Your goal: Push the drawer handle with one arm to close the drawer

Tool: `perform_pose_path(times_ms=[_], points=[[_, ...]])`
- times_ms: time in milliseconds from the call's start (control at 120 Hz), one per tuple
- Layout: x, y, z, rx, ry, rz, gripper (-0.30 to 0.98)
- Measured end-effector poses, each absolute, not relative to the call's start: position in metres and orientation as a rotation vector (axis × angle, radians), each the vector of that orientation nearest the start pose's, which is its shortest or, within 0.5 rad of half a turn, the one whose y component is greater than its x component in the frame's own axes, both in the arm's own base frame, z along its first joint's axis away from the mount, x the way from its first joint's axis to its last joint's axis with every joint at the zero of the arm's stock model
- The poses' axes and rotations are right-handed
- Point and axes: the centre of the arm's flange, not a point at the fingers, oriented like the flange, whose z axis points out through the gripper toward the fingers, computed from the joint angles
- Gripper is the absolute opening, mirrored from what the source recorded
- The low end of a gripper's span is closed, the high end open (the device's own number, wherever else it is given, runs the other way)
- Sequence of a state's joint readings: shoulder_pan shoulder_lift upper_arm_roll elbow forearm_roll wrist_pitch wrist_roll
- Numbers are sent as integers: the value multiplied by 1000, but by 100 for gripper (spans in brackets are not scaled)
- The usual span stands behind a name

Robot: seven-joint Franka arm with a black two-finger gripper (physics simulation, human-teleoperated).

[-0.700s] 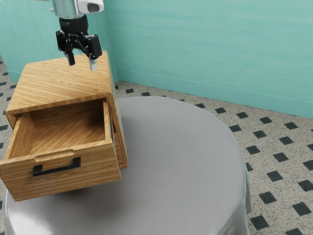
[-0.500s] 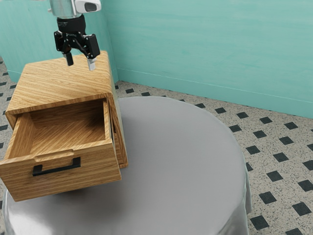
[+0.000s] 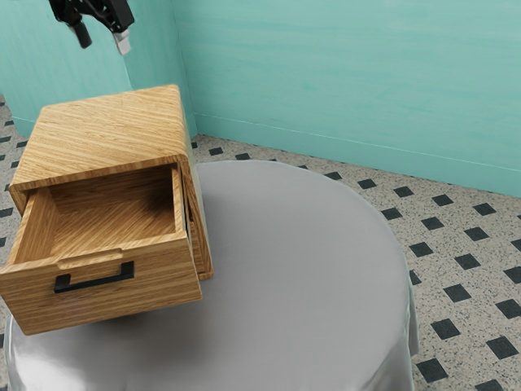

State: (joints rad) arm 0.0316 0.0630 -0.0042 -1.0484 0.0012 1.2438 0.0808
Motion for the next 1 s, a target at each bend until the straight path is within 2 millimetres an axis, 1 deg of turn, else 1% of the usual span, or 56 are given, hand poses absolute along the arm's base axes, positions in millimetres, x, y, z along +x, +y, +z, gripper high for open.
perform_pose_path(times_ms=[142, 317, 350, 367, 417, 475, 550, 675, 825, 908, 1000], points=[[498, 14, 793, -3126, -9, -116, 69], [491, 12, 784, -3116, -140, -5, 69], [484, 11, 783, -3113, -167, 20, 69], [477, 11, 781, -3109, -182, 36, 69], [440, 8, 764, -3093, -227, 99, 69], [402, -6, 734, -3059, -260, 154, 69], [374, -19, 701, -3003, -348, 176, 69], [332, -13, 655, -2965, -573, 167, 69], [291, -37, 612, -2923, -757, 123, 69], [280, -54, 586, -2920, -803, 117, 69], [274, -76, 570, -2923, -829, 93, 67]])
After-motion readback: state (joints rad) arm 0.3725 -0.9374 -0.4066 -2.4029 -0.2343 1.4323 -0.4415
